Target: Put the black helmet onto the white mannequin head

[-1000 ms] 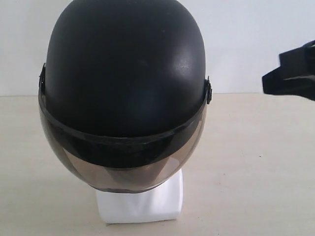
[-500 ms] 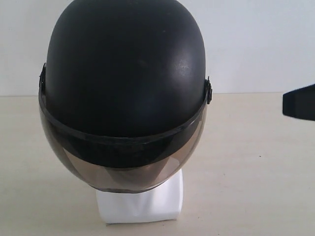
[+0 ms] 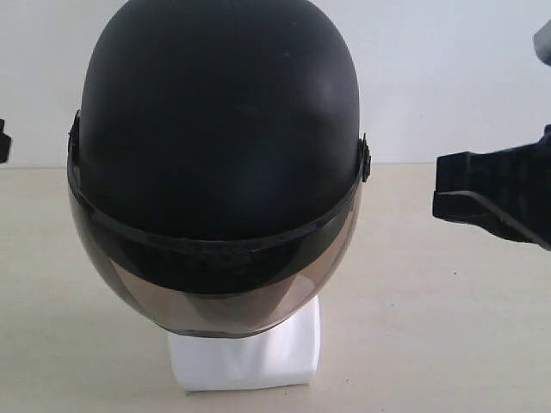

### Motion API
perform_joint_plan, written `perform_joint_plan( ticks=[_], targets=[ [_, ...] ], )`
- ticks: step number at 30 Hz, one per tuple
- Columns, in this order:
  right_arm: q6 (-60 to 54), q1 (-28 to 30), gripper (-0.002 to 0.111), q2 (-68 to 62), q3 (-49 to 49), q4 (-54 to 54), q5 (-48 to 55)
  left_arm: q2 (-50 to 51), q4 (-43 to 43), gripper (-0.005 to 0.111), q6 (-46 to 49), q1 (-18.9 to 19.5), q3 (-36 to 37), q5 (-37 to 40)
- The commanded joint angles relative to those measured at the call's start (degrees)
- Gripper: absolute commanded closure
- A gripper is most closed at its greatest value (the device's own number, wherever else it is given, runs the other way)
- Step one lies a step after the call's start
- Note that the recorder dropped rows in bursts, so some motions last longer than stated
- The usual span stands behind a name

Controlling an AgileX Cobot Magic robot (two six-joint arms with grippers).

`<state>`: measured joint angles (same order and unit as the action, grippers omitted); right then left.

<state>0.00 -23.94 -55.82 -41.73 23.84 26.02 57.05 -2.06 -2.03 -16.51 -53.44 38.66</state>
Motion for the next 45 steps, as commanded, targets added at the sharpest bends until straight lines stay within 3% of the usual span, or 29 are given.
perform_joint_plan(
  ticks=[1,18,34,45],
  targets=[
    [-0.69,-0.06,0.108,-3.13,-0.09,1.03,-4.40,2.71,2.95,0.102,-2.74,-0.08,-1.27,-0.97],
    [-3.42,-0.06,0.108,-6.78,-5.65,2.01,-6.64,8.70,-25.29,0.102,14.65,-0.08,-1.15,-0.79],
    [-5.05,-0.06,0.108,-8.33,-5.75,3.05,-7.65,8.23,-27.74,0.102,14.97,-0.19,-1.15,2.94],
    [-8.41,-0.06,0.108,-8.12,-5.75,2.78,-4.89,-1.39,-25.20,0.102,14.97,-0.04,-1.15,5.54]
  ],
)
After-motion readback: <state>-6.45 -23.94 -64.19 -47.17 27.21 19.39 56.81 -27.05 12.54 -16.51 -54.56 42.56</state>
